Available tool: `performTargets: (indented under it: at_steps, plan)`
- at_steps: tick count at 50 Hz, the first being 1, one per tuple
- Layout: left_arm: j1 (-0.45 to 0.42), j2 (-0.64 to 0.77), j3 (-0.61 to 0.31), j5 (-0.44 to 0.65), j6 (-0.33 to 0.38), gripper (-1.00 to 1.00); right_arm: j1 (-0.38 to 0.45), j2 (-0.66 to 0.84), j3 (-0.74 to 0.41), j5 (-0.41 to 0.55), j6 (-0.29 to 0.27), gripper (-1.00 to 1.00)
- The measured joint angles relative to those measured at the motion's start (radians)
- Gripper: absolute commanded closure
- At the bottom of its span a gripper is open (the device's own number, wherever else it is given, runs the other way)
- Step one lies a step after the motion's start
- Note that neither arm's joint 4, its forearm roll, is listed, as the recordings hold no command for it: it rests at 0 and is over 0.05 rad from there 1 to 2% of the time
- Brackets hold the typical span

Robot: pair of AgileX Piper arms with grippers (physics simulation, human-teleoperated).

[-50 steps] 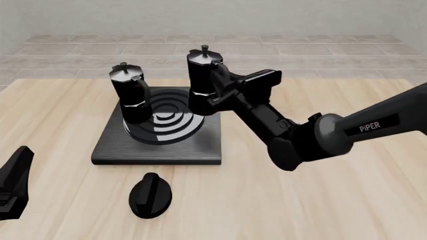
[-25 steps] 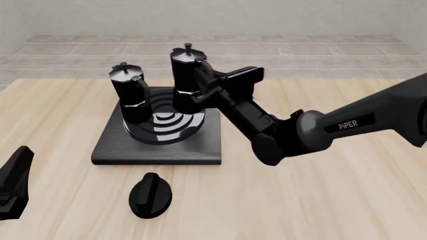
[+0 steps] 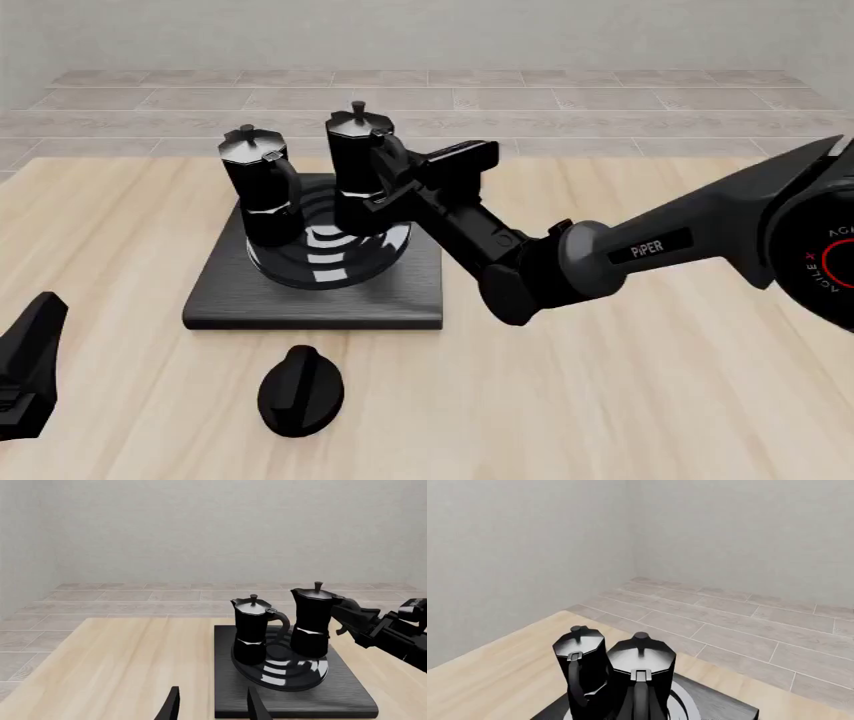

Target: Put both moka pots on the stove.

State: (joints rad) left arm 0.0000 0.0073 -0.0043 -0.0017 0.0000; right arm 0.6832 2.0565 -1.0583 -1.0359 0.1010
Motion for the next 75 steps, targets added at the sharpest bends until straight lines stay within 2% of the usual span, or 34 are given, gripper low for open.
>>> performTargets:
  at_steps: [38,63,64,75]
  plan:
    - [0.000,0.000,0.000,0.000,0.000,-1.00,0.017,0.068,-0.079,0.052,0.034,1.00]
    - [0.000,0.000,0.000,0.000,0.000,-1.00,0.011,0.088,-0.138,0.105,0.038,1.00]
    - [0.000,0.000,0.000,0.000,0.000,-1.00,0.012,0.087,-0.138,0.107,0.037,-1.00]
    - [0.000,0.000,0.000,0.000,0.000,-1.00,0.012,0.073,-0.121,0.125,0.013,-1.00]
